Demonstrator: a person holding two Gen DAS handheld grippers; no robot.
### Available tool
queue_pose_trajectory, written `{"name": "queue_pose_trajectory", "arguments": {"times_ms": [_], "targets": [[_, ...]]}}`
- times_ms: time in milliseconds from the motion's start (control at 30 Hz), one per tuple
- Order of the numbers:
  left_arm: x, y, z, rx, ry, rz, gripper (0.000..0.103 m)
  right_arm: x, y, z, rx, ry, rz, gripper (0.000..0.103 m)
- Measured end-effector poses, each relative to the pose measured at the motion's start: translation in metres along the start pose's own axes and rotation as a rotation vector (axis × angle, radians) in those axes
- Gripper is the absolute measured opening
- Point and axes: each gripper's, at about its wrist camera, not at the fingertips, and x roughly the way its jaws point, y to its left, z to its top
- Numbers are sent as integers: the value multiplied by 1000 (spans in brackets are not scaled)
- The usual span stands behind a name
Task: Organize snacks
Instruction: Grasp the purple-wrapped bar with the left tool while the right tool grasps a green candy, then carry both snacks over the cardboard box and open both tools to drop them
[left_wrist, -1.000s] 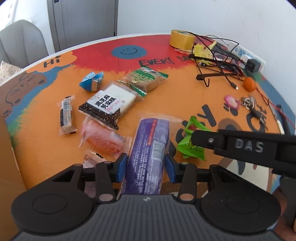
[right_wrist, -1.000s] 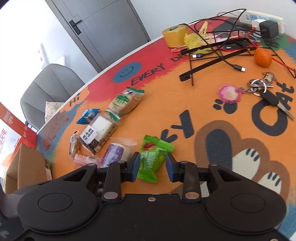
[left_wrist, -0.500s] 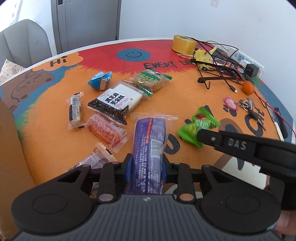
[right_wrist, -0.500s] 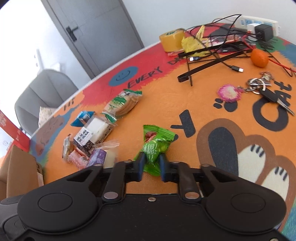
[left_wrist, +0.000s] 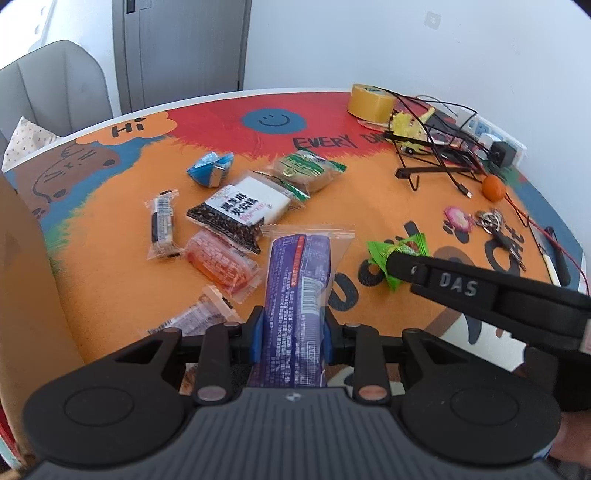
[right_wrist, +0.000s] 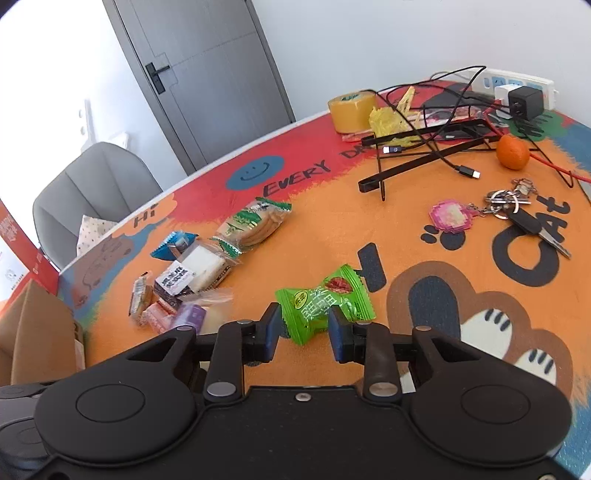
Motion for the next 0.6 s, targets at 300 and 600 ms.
{"name": "queue_pose_trajectory", "arguments": {"times_ms": [300, 600], "targets": [[5, 4, 5, -23, -5, -9, 29, 20, 7, -2, -55, 22, -42, 20], [0, 5, 6, -45, -20, -34, 29, -4, -14, 1, 12, -5, 58, 8]]}}
